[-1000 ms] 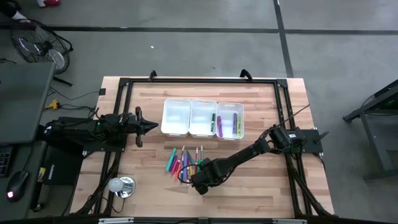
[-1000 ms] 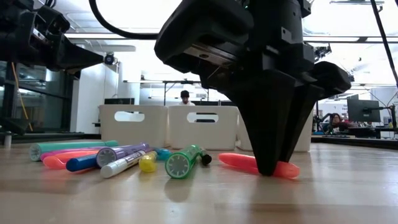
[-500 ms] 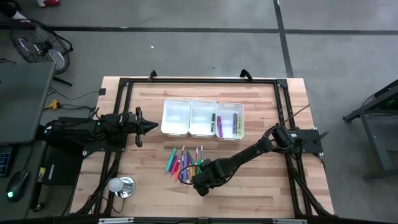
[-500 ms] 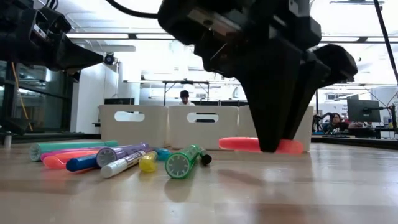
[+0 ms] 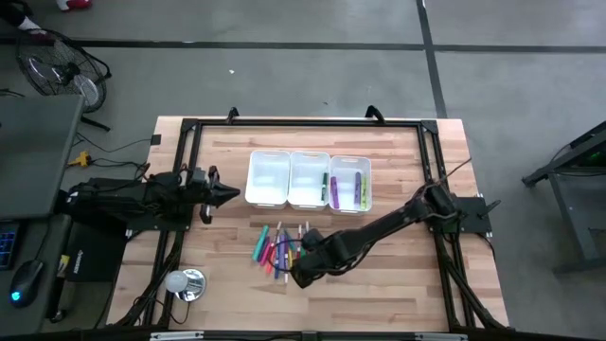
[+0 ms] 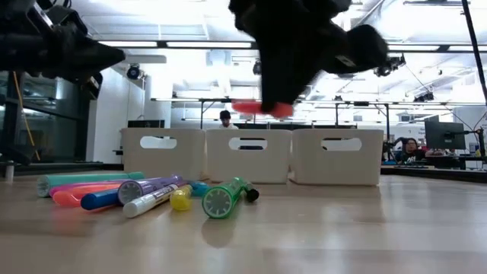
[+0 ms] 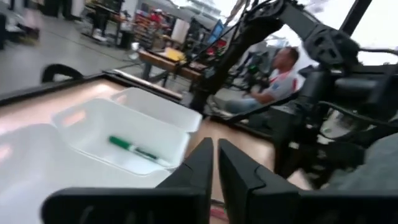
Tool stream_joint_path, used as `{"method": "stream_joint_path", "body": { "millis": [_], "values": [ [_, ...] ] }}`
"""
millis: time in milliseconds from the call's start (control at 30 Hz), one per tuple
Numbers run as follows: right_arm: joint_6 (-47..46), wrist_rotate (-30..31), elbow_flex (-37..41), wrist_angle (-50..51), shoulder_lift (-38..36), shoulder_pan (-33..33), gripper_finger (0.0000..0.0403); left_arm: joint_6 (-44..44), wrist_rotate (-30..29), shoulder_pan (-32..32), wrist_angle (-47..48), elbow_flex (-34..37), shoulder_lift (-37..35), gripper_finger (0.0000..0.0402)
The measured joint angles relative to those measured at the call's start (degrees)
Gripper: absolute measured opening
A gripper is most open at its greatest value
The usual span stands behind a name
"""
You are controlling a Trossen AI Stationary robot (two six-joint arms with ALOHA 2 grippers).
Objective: Pick & Place Markers
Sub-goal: Put the right orange pen into the left white bin
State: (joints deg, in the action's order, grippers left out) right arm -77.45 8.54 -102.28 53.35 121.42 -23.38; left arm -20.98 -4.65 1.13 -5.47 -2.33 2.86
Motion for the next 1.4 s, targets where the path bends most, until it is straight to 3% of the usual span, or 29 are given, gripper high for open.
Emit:
{"method": "stream_joint_path", "body": {
  "millis": [233,367,767,1033,1400],
  "values": [
    [8.94,4.93,-0.02,-5.82,-1.49,3.28,0.0019,-13.71,1.1,0.0,-2.53,-0.2,3.84,0.0122],
    [15.18,5.87,-0.04,-11.18,-1.61,5.28,0.0019,-18.22,1.57,0.0,-6.27,-1.26,7.47,0.0151],
    [29.53,6.91,-0.04,-25.32,-4.13,12.05,0.0019,-19.83,3.81,0.0,-18.39,-4.16,20.93,0.0156],
    [31.91,4.35,-0.04,-32.75,-4.84,16.23,0.0019,-16.74,2.15,0.0,-20.2,-6.34,25.3,0.0156],
    [34.17,2.34,-0.07,-35.64,-4.84,18.28,0.0019,-14.84,-0.43,0.0,-23.08,-7.08,29.96,0.0156]
  ]
}}
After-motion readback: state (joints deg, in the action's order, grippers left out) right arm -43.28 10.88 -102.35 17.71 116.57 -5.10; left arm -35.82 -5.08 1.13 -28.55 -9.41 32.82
